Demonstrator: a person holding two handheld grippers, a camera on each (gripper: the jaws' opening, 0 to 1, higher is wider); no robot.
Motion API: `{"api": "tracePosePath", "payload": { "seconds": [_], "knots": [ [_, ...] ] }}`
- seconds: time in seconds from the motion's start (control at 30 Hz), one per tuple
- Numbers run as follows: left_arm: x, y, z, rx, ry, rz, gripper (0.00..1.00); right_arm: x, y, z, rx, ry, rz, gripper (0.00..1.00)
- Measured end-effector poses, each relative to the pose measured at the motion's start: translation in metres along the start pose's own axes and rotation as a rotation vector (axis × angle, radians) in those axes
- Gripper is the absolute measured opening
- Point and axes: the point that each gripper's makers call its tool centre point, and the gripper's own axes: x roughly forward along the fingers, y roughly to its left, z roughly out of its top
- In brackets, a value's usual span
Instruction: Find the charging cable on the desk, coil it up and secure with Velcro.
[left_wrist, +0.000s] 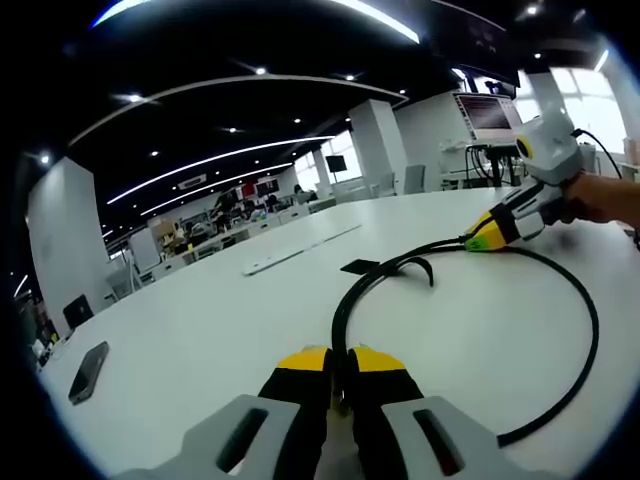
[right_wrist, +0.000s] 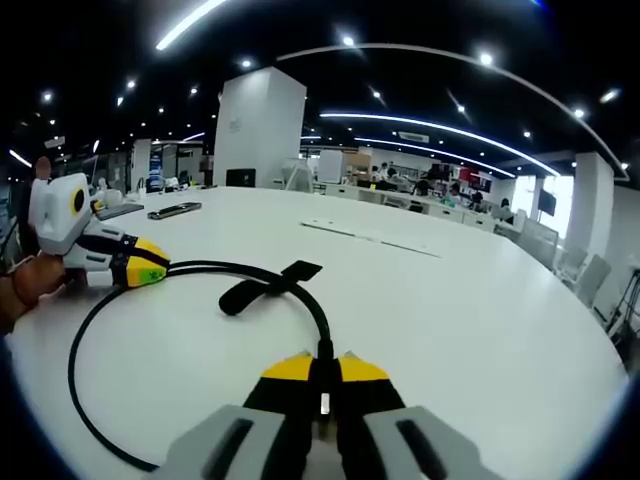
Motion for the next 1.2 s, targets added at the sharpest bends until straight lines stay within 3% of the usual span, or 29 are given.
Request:
{"api": "tracePosePath", "payload": {
  "seconds": [1.2],
  "knots": [
    [0.0003,-0.0016,-0.0002,0.023,-0.002,0.001,0.08,-0.0021,-0.0031,-0.0003,-0.051,-0.012,-0.012,0.12]
  ]
}}
